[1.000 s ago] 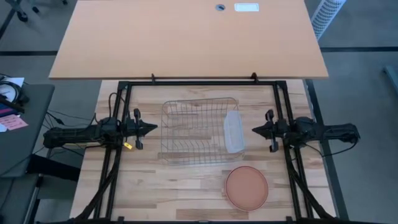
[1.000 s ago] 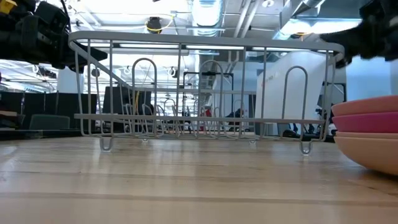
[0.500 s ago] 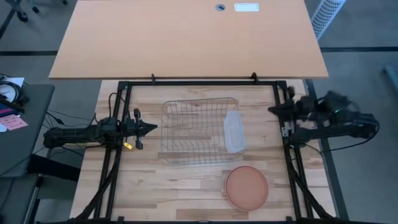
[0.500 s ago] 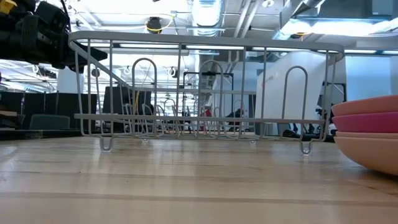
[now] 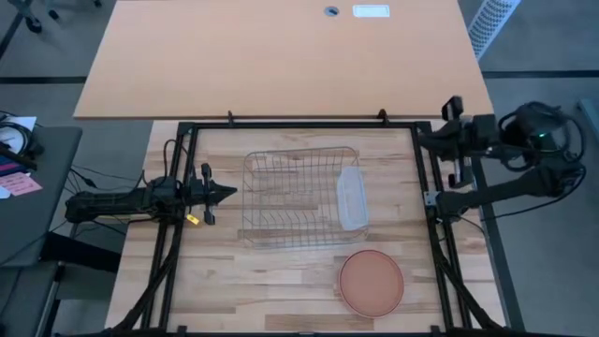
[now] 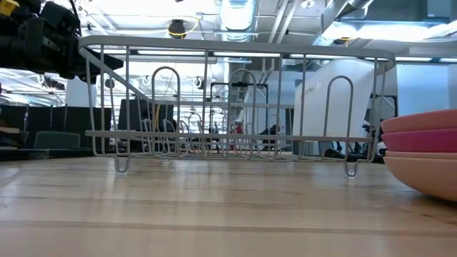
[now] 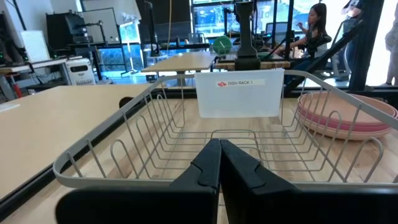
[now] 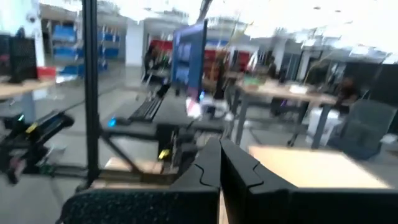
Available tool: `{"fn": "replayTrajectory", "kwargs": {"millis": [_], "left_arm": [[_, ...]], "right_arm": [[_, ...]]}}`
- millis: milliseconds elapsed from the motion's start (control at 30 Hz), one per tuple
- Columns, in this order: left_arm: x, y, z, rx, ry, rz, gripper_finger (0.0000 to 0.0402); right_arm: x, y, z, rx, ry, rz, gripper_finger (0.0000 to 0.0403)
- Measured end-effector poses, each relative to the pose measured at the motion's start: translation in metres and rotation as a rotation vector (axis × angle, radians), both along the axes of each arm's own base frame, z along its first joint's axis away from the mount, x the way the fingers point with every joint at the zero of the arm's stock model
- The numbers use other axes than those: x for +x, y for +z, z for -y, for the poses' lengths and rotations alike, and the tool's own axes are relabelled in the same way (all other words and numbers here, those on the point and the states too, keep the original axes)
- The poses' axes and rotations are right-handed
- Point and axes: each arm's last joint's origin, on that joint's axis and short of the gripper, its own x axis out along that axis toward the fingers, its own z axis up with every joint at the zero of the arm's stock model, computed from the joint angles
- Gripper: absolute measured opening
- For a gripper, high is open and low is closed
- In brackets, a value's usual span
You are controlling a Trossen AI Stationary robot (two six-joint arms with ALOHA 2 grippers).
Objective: Sort dishes
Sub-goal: Put the brown plate in the dish rack
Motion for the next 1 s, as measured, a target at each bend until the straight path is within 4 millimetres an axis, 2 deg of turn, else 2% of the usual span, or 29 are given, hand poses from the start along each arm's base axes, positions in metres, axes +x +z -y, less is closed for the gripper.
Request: {"fn": "replayTrajectory", "kwargs": {"millis": [200,367,533,733,1000], "left_arm": [[0.000,0.000,0.000,0.000,0.000,-0.001,0.0000],[0.000,0.000,0.000,0.000,0.000,0.000,0.0000],[0.000,0.000,0.000,0.000,0.000,0.000,0.0000],[0.000,0.000,0.000,0.043,0.001,-0.009,0.0000],[0.000,0.000,0.000,-0.103,-0.001,0.021,0.0000]], "right_arm": [[0.018,-0.040,-0.008,0.113,0.057,-0.202,0.0006],[0.037,-0.076,-0.021,0.170,0.127,-0.266,0.0006],[0.047,-0.105,-0.037,0.174,0.212,-0.328,0.0006],[0.049,-0.110,-0.051,0.168,0.292,-0.311,0.0006],[0.052,-0.119,-0.065,0.162,0.305,-0.398,0.0006]]}}
